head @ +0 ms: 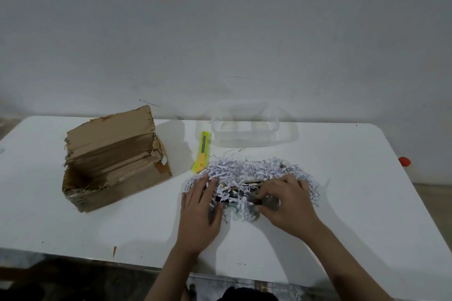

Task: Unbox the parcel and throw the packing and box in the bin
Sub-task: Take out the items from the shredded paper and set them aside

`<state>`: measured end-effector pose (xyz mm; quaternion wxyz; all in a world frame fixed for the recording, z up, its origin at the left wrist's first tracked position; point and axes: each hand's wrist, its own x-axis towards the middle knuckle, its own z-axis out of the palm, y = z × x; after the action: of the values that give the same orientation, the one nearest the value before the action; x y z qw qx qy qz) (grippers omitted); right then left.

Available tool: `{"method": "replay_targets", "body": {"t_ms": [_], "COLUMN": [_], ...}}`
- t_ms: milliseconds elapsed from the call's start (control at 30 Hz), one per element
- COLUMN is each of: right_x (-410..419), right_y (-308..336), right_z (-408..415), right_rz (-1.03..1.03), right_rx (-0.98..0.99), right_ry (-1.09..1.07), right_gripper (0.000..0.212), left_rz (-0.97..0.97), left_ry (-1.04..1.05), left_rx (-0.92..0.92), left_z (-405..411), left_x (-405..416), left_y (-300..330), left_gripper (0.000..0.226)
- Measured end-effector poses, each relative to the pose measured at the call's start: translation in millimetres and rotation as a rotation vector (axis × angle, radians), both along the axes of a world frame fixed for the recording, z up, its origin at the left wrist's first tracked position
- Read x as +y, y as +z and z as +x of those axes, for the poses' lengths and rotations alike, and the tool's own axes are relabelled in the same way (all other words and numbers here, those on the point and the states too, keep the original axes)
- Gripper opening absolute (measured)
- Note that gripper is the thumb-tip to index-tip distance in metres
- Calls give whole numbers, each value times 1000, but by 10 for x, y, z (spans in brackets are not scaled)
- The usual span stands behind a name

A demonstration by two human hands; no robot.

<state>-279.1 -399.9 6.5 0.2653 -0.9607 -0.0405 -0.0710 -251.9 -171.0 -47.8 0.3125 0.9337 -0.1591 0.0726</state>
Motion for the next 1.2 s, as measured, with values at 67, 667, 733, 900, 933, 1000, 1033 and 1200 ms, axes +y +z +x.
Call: {"method": "replay_targets", "body": {"t_ms": [67, 667, 733, 900, 933, 1000, 1033, 1200], "right_x": [-35, -620, -745, -1060, -1106, -1170, -1195, -1241], "right_y": [53, 525, 433, 173, 109, 0, -43, -144], "right_z": [-18, 83, 142, 235, 246, 261, 269, 301], "right_rz": [73, 693, 715, 623, 616, 606, 603, 576], "right_rx": [-34, -177, -150, -159, -161, -170, -164, -175], "right_ry": [-16, -308, -510, -802, -844, -907, -926, -914], "right_gripper": [22, 18, 16, 14, 8, 7, 9, 21], "left_rz": [0, 14, 13, 39, 40, 45, 49, 47], "left_ry": [4, 50, 49, 44, 46, 49, 49, 43], "left_rx": [-3, -13, -6, -7, -10, -9, -6, -2], "left_z": [-2, -27, -22, -8, -9, -12, -13, -6], "left_x": [-5, -42, -47, -33, -33, -38, -39, -36], "left_y": [9, 28, 27, 11, 12, 17, 19, 11], "left_gripper": [56, 59, 60, 61, 61, 62, 62, 61]}}
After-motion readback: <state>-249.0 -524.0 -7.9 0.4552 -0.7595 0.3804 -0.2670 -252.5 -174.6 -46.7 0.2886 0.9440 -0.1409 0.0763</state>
